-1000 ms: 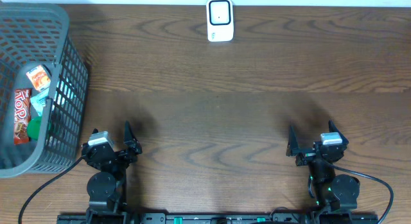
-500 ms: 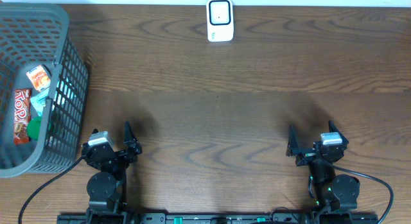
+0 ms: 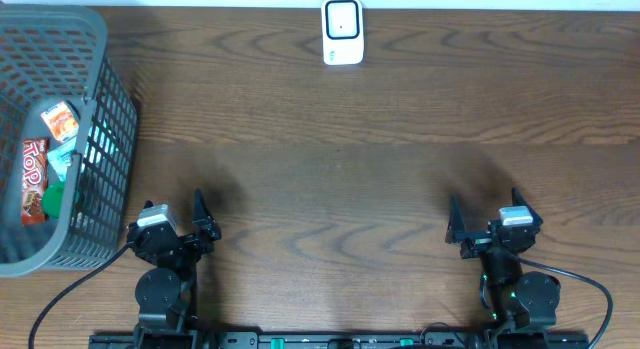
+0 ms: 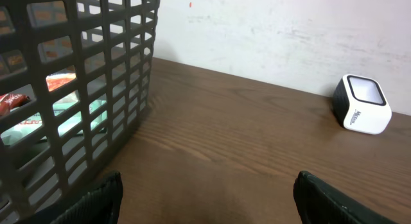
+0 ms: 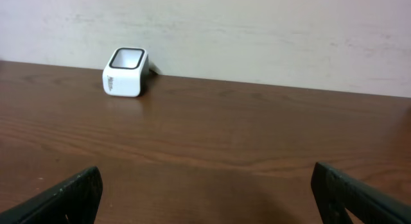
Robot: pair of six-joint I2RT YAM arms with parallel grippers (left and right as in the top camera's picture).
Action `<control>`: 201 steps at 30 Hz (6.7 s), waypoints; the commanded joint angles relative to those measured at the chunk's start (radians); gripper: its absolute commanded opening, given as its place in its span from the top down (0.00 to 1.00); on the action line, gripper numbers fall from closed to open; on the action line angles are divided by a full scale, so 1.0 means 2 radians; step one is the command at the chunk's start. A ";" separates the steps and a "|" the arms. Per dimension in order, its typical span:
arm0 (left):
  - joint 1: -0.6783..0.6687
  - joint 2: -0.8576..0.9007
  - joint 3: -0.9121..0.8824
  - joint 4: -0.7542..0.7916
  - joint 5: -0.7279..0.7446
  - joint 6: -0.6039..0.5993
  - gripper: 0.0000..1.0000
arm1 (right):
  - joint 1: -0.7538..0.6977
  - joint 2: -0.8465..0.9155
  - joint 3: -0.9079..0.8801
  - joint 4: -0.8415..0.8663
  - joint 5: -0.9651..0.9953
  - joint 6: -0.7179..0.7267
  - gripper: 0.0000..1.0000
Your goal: Scan the item barcode
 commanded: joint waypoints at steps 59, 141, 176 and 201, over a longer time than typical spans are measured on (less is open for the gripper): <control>0.002 -0.003 -0.017 -0.002 0.006 0.009 0.15 | 0.001 -0.003 -0.001 -0.002 0.002 -0.004 0.01; 0.374 0.694 0.916 -0.555 0.159 -0.097 0.14 | 0.001 -0.003 -0.001 -0.002 0.002 -0.004 0.01; 0.436 0.802 0.678 -0.472 0.085 -0.052 0.14 | 0.001 -0.003 -0.001 -0.002 0.002 -0.004 0.01; 0.432 0.822 0.678 -0.455 0.123 -0.067 0.02 | 0.001 -0.003 -0.001 -0.002 0.002 -0.004 0.01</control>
